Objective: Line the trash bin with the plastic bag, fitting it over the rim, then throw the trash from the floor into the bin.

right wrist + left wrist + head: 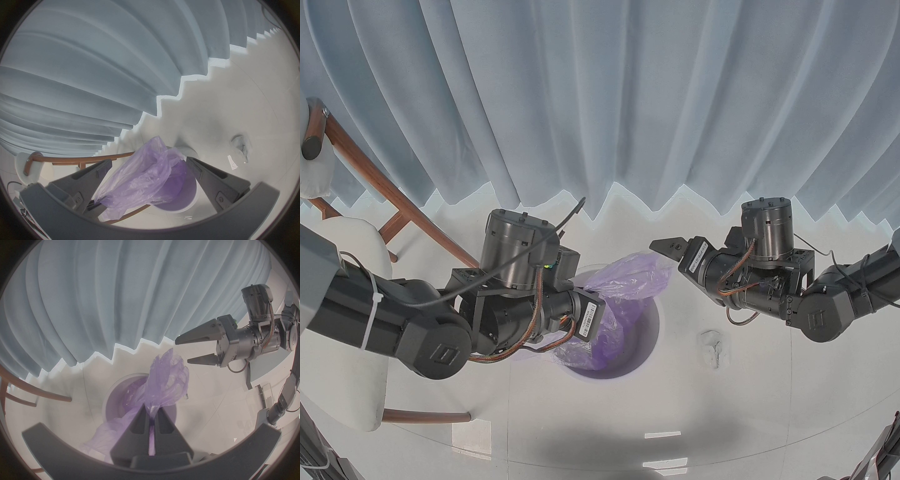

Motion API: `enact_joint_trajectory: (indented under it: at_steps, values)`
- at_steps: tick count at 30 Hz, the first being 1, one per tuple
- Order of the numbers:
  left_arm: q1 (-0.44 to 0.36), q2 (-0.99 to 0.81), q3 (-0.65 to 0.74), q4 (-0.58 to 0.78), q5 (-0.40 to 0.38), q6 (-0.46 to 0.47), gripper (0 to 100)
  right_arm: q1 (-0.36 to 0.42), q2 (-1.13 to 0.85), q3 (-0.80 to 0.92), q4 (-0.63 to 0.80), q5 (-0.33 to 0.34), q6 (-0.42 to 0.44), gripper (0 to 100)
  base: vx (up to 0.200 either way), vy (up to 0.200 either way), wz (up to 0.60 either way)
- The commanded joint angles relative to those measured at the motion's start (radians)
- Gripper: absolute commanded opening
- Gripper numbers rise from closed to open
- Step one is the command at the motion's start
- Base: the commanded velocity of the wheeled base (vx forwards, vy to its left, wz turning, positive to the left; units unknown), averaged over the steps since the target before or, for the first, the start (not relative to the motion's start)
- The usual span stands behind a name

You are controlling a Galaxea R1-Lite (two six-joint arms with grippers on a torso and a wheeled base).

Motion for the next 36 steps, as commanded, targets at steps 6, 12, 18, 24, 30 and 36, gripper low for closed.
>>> enact_joint_trajectory:
  at_steps: [6, 12, 18, 24, 30, 36]
  values:
    - [0.001, 0.005, -0.001, 0.000, 0.001, 0.000, 0, 0.002, 0.057, 0.005, 0.001, -0.004, -0.002, 100, 0.000, 0.000, 0.00]
    - [0.001, 0.007, -0.003, 0.000, 0.002, 0.000, 0, 0.005, 0.110, -0.003, -0.009, -0.015, -0.002, 100, 0.000, 0.000, 0.00]
    - [0.001, 0.005, -0.003, 0.000, 0.002, 0.000, 0, 0.008, 0.170, -0.038, -0.012, -0.018, -0.002, 100, 0.000, 0.000, 0.00]
    - [0.000, 0.005, -0.001, 0.000, 0.001, 0.000, 0, 0.039, 0.198, -0.132, -0.001, -0.058, -0.004, 0, 0.000, 0.000, 0.00]
    - [0.000, 0.007, -0.003, -0.001, -0.001, 0.000, 0, 0.051, 0.182, -0.133, -0.001, -0.076, -0.022, 0, 0.000, 0.000, 0.00]
    - [-0.002, 0.005, -0.007, -0.003, -0.004, 0.000, 0, 0.033, 0.170, -0.130, -0.012, -0.089, -0.117, 0, 0.000, 0.000, 0.00]
